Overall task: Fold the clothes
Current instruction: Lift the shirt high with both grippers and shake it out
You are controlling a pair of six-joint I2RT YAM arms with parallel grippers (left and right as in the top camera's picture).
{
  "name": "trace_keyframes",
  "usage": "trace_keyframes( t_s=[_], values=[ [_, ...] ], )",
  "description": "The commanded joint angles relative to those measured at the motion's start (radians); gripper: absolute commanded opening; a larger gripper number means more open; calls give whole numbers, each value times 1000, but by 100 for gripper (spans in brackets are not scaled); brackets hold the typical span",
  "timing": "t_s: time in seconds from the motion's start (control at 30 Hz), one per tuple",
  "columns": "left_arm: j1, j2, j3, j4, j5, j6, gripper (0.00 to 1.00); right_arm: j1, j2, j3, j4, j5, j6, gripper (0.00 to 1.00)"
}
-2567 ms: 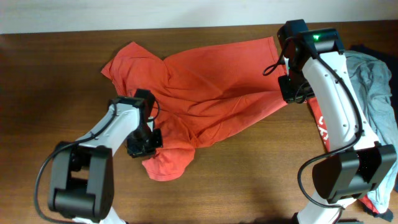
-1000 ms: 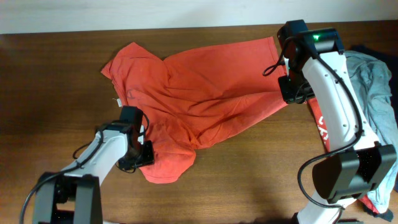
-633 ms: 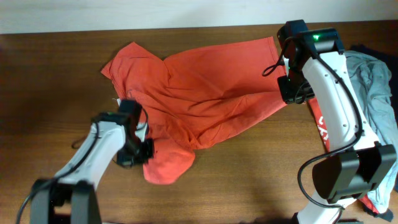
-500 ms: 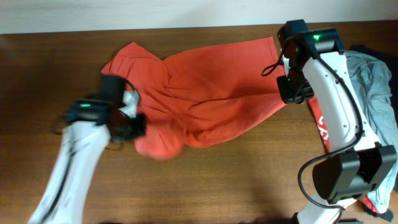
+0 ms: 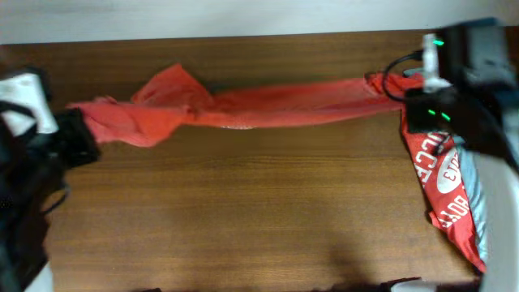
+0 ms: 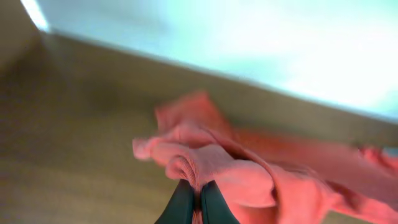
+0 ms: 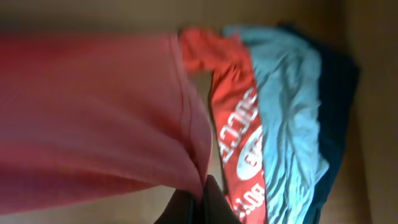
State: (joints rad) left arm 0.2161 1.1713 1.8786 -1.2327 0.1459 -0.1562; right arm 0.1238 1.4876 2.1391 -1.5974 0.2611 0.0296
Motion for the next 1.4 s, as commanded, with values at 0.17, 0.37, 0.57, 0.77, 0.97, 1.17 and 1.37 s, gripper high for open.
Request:
trace_keyframes(
  t_s=[0.17,0.37,0.57,0.77,0.97,1.17,1.37],
  values=[
    [71,-32,341,34,-15,-23,0,-8,-164,238,50,115,16,4],
    [71,52,342,11,24,-59,0,-8,-114,253,81,117,1,4],
    [71,369,342,27,61,-11,0,-8,213,253,82,60,1,4],
    [81,646,376,356,283,-15,0,-7,443,256,290,58,5,4],
    [126,666,639,391,273,-3,0,-8,412,379,360,105,5,4],
    [209,665,940,185,292,0,0,-8,399,491,261,107,5,4],
    [154,691,917,-206,337,124,0,-8,419,441,33,106,5,4]
  ],
)
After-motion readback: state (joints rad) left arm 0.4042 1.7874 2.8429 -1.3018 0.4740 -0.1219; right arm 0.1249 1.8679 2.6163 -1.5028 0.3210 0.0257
